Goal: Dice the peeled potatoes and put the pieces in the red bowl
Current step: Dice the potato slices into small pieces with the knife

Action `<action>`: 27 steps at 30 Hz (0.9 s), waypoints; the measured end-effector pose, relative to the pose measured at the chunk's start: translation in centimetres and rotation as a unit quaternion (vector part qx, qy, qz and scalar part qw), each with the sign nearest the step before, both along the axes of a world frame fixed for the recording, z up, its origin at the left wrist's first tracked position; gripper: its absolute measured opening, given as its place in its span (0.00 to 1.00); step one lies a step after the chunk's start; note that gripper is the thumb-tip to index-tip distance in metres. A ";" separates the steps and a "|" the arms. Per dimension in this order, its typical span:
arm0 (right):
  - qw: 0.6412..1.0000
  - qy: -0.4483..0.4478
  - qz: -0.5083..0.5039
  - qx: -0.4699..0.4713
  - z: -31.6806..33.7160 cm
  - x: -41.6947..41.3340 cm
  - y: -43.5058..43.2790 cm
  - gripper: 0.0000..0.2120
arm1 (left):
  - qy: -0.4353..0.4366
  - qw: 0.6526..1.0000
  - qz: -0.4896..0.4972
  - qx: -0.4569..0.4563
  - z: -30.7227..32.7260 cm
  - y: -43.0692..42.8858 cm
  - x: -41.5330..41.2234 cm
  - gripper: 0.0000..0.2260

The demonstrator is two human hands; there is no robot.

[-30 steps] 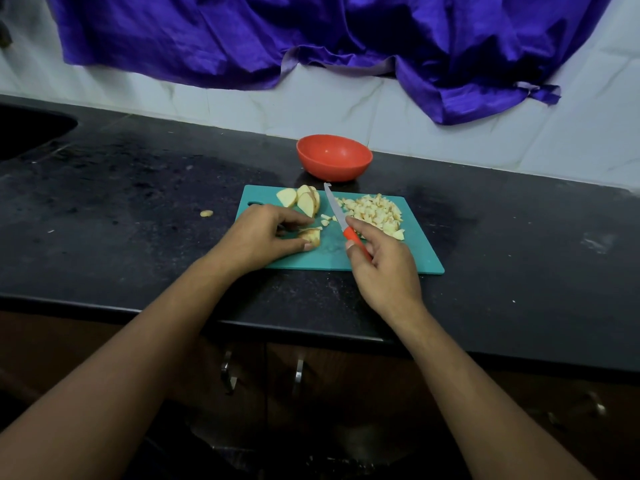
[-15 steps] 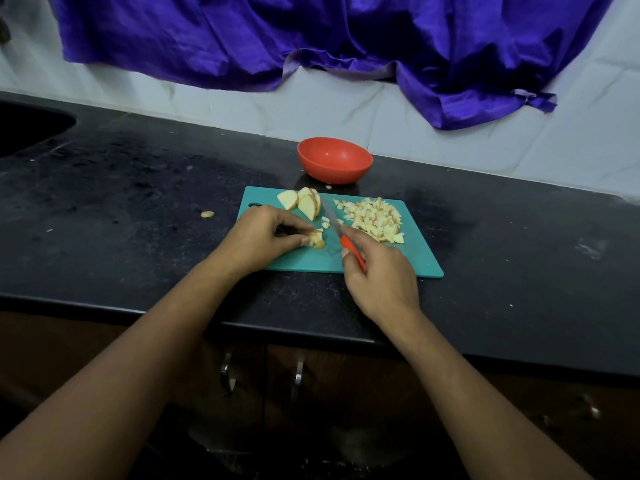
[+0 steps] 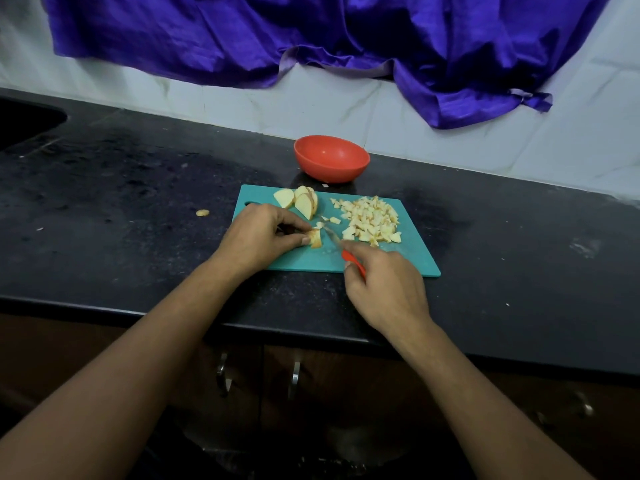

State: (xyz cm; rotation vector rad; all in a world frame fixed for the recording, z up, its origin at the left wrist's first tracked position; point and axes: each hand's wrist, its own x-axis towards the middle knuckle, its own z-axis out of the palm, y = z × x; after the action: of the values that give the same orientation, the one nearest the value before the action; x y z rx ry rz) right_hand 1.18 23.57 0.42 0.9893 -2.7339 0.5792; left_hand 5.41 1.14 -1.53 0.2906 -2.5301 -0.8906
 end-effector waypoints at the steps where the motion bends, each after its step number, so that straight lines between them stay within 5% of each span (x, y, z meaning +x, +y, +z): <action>1: 1.000 0.000 0.003 -0.003 0.0 0.0 0.0 0.20 | 0.000 1.000 0.000 -0.003 0.0 0.1 0.0 0.10; 27: 0.996 0.032 0.056 0.065 0.6 -0.2 -1.4 0.22 | 0.024 0.991 0.076 -0.106 0.0 2.2 0.3 0.10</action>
State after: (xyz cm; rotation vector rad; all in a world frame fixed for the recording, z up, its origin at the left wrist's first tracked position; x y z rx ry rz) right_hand 0.94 22.21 1.00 1.1765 -2.7020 0.3818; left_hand 5.74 3.39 -1.48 0.3841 -2.4924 -0.5592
